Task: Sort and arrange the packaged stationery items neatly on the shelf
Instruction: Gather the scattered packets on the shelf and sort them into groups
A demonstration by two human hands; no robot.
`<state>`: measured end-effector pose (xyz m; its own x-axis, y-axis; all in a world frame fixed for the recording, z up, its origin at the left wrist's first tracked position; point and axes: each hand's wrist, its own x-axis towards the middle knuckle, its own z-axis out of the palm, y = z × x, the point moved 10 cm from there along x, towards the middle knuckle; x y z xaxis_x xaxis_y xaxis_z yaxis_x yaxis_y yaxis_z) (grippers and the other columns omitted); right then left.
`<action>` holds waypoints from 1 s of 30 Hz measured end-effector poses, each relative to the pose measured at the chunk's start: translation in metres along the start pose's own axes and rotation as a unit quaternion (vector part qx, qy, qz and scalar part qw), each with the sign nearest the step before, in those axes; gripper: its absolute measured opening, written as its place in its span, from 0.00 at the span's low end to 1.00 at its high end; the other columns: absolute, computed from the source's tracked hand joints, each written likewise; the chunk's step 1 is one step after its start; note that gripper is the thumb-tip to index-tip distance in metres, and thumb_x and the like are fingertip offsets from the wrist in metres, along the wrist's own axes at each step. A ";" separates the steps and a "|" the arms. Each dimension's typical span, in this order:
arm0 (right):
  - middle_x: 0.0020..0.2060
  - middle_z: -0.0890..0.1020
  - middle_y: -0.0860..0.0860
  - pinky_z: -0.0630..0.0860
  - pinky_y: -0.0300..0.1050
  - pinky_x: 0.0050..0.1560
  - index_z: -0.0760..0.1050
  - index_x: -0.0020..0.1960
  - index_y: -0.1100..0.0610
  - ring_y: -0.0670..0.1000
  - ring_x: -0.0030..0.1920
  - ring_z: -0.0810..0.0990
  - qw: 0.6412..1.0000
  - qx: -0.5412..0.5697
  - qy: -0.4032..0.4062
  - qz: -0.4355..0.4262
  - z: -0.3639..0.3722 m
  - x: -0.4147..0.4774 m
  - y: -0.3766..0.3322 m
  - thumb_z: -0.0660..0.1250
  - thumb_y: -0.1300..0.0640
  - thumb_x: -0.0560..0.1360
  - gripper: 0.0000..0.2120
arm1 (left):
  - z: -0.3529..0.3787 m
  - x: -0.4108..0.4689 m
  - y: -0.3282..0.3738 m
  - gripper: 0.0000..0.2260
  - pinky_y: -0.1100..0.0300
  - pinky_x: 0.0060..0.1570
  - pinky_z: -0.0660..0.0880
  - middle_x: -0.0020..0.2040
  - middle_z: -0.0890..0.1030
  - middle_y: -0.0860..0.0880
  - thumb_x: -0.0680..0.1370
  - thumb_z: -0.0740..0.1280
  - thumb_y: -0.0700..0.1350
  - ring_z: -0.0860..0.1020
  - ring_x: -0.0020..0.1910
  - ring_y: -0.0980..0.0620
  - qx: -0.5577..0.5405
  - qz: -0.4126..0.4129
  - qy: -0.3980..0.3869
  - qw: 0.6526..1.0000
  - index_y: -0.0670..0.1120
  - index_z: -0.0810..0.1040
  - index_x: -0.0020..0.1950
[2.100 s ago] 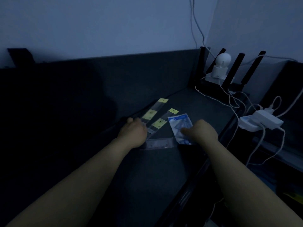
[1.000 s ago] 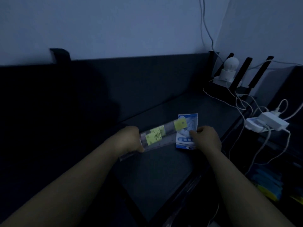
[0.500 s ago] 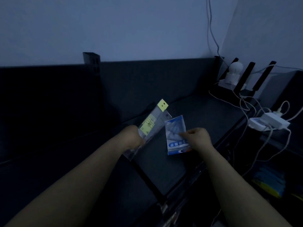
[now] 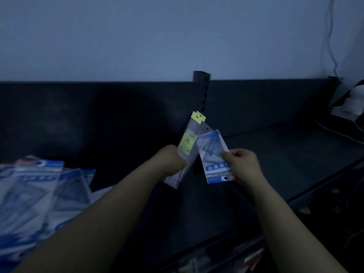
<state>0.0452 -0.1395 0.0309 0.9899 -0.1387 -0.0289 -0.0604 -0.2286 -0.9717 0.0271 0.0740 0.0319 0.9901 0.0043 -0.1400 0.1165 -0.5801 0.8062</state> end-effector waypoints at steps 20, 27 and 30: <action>0.46 0.81 0.54 0.80 0.49 0.40 0.74 0.50 0.57 0.53 0.43 0.82 0.952 -0.087 -0.271 -0.117 0.280 -0.144 -0.059 0.69 0.56 0.75 0.07 | -0.211 -0.209 -0.160 0.07 0.65 0.26 0.68 0.38 0.80 0.47 0.76 0.69 0.39 0.76 0.33 0.52 -0.111 -0.149 0.243 0.952 0.42 0.78 0.53; 0.54 0.75 0.52 0.73 0.46 0.50 0.74 0.61 0.58 0.51 0.51 0.75 0.883 -0.250 -0.285 -0.278 0.335 -0.178 -0.086 0.67 0.55 0.75 0.16 | -0.240 -0.270 -0.197 0.05 0.66 0.28 0.71 0.40 0.81 0.49 0.75 0.70 0.40 0.78 0.34 0.55 -0.105 -0.181 0.334 0.919 0.42 0.80 0.50; 0.62 0.75 0.52 0.72 0.44 0.55 0.71 0.67 0.57 0.51 0.59 0.75 0.878 -0.180 -0.349 -0.275 0.362 -0.211 -0.096 0.65 0.55 0.77 0.19 | -0.245 -0.291 -0.211 0.04 0.69 0.24 0.69 0.37 0.79 0.52 0.76 0.70 0.41 0.76 0.34 0.58 -0.114 -0.187 0.356 0.909 0.44 0.79 0.49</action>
<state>-0.1114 0.2600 0.0452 0.7120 0.6830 0.1631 0.5391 -0.3829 -0.7501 -0.2665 0.3945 0.0432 0.6688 0.7384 -0.0867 0.3871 -0.2463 0.8885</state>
